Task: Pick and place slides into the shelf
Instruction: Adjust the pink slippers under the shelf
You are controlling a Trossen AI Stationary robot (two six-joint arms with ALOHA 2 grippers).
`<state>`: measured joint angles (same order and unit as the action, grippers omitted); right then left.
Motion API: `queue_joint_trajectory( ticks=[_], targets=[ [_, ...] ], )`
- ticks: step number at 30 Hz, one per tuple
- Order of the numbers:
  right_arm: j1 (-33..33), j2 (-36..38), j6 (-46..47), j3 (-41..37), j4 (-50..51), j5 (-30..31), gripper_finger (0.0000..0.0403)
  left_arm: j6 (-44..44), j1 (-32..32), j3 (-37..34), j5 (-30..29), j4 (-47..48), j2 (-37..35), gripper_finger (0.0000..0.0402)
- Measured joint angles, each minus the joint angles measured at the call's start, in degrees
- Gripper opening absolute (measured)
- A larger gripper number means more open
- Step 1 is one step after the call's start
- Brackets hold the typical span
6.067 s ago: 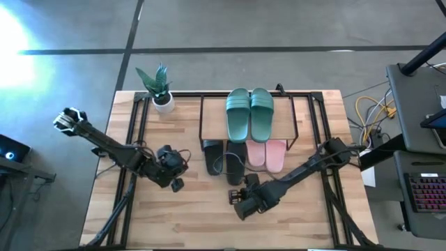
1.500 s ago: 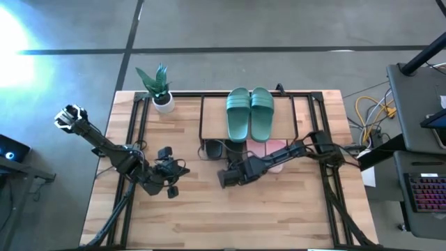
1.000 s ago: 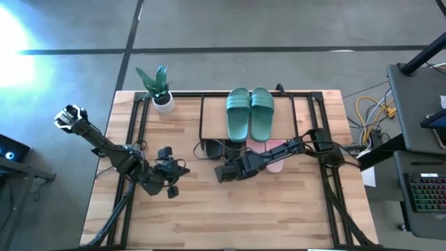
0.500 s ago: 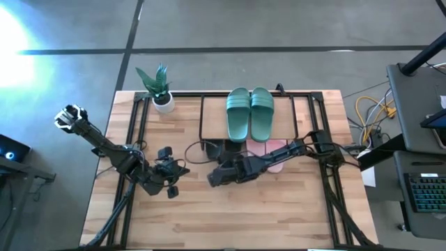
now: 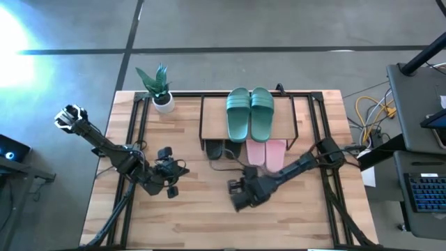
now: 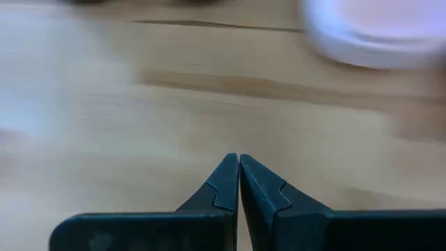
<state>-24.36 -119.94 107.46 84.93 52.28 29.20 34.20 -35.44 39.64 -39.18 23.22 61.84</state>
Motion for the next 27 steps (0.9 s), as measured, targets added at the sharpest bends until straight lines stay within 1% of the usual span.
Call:
queue_joint_trajectory(
  ticks=[2, 4, 6, 11, 14, 19, 23, 27],
  targets=[
    [-0.69, 0.0, 4.65, -0.54, 4.85, -0.06, 0.0009, -0.02, 0.0, -0.31, -0.02, -0.09, -0.02, 0.0],
    [-0.37, 0.0, 6.13, -1.49, 6.69, -0.57, 0.0009, -0.01, 0.0, -0.77, 0.01, -0.11, 0.0, 0.0],
    [0.57, -0.03, 3.84, -1.96, 6.5, -0.73, 0.0009, -0.01, 0.0, -1.22, 0.0, -0.24, 0.0, 0.0],
    [4.63, -0.02, -5.38, -2.0, 5.62, -0.52, 0.0009, 0.02, 0.0, -1.88, 0.0, -0.39, 0.0, 0.0],
    [7.55, -0.02, -8.93, -2.02, 5.51, 1.0, 0.0009, 0.02, 0.0, -1.88, 0.0, -0.48, 0.0, 0.0],
    [10.57, -0.02, -15.13, -2.02, 3.06, 1.06, 0.0009, 0.04, 0.0, -1.88, 0.19, -0.48, 0.0, 0.0],
    [10.78, -0.02, -16.94, -2.04, 2.33, 0.87, 0.0009, 0.07, 0.0, -1.88, 0.5, -0.48, 0.0, 0.0],
    [9.5, 0.69, -15.12, -2.04, 2.37, -0.9, 0.0009, 0.07, 0.0, -1.88, 0.48, -0.44, 0.0, 0.0]
  ],
)
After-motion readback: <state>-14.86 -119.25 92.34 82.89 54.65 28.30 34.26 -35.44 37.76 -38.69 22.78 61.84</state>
